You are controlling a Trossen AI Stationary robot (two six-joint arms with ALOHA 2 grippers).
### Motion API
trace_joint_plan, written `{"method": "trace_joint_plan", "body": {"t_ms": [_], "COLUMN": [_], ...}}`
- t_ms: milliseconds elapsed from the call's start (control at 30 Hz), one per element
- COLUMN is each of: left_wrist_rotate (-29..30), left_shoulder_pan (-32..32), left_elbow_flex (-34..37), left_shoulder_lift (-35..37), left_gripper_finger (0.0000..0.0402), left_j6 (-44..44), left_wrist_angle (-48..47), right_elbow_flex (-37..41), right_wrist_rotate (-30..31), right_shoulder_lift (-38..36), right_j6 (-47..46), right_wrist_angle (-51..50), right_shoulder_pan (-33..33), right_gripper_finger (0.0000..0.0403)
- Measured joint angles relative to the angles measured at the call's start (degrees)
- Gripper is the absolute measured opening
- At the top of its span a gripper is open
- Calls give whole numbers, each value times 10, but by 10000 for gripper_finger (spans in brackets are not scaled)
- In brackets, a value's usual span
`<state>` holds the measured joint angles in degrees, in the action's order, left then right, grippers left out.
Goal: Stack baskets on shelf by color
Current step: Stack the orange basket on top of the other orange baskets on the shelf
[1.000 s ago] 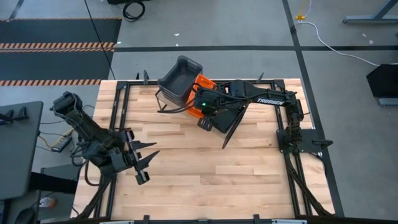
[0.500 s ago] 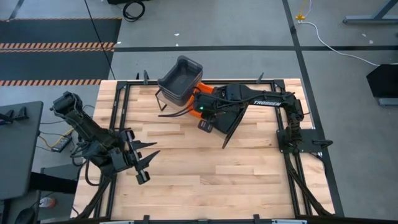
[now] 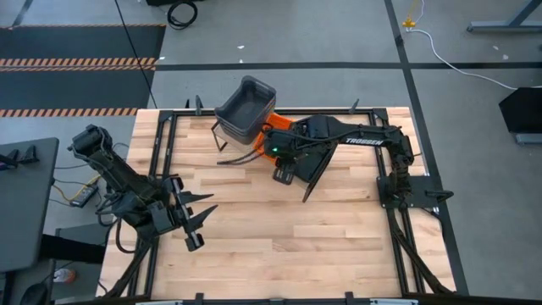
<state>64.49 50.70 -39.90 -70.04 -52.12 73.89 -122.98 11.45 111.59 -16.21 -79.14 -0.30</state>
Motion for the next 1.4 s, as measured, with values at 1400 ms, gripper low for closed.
{"method": "trace_joint_plan", "body": {"t_ms": [1400], "left_wrist_rotate": [0], "left_shoulder_pan": [-1], "left_elbow_flex": [0], "left_shoulder_lift": [0], "left_gripper_finger": [130], "left_j6": [-2], "left_wrist_angle": [0], "right_elbow_flex": [94], "right_wrist_rotate": [-42], "right_shoulder_lift": [0], "right_j6": [-5], "right_wrist_angle": [295], "right_shoulder_pan": [-35], "right_gripper_finger": [154]}}
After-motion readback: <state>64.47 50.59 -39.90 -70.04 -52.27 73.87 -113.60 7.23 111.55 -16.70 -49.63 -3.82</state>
